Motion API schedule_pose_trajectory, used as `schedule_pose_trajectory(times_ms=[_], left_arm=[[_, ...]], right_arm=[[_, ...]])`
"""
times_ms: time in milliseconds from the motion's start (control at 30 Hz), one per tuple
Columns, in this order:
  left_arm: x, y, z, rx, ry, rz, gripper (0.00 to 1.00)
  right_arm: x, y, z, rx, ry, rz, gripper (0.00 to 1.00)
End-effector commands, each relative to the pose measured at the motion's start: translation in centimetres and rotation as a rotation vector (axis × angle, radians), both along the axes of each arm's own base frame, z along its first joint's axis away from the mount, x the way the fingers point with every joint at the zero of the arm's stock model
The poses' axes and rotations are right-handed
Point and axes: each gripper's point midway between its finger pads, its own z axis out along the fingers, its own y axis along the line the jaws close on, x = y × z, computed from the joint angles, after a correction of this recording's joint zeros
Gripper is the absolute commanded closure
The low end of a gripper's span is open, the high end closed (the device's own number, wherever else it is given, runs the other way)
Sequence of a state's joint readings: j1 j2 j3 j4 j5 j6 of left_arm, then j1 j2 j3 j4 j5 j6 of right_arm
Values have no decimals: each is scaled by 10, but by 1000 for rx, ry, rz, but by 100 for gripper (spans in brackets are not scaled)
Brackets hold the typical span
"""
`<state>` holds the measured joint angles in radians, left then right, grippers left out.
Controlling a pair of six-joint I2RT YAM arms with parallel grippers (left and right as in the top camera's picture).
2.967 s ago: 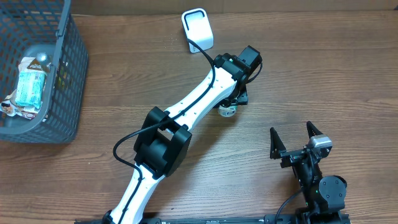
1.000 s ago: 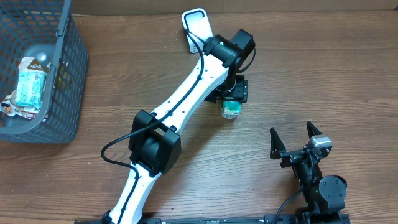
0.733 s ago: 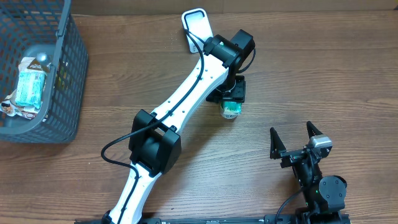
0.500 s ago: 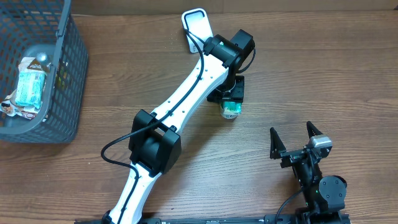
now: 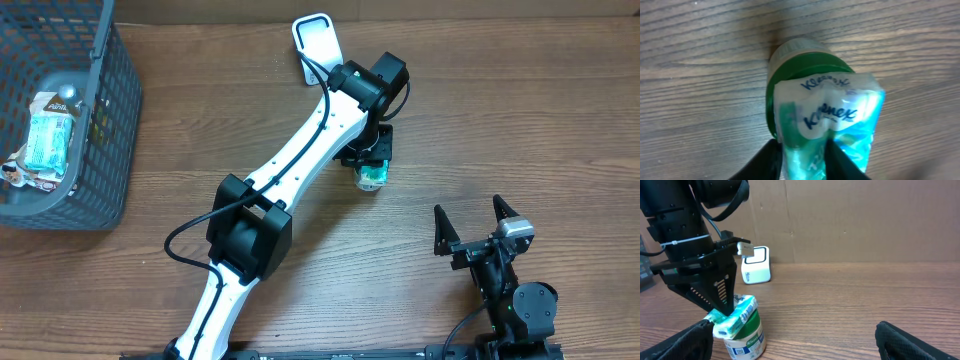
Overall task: Scan the item barcode
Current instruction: 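Lower the green-capped jar onto the table near the scanner, then move the Kleenex pack under the scanner and set it down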
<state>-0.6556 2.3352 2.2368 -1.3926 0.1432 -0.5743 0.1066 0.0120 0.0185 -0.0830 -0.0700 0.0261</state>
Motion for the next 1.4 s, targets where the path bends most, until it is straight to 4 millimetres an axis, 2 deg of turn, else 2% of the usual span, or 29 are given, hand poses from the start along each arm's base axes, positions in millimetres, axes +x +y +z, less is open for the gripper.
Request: schedule_pose_trajectory(times_ms=[0,33,167,367,667,867,1100,1367], left_arm=[[-3,5,1,22,-2,4,89],[-2,6,3,17,-7,8,96],[7,8,15,-9,-31,23,96],[17,12,47,-86,-88,-65,96],[8,20,96,-466,-31,-327,96],[8,44,122,-703,-8,-384,96],[8,76,126,-737,-8,-404,96],[14,91,117,-675,-25,-406,96]], right_arm=[[0,-1,-3,-1,-1,-9,0],[0,-1,-3,-1,-1,-9,0],[0,-1,-3,-1,-1,-9,0],[0,-1,-3,-1,-1,-9,0],[0,-1,-3,-1,-1,-9,0],[0,-1,-3,-1,-1,-9,0],[0,-1,-3,-1,-1,-9,0],[0,-1,-3,-1,-1,-9,0]])
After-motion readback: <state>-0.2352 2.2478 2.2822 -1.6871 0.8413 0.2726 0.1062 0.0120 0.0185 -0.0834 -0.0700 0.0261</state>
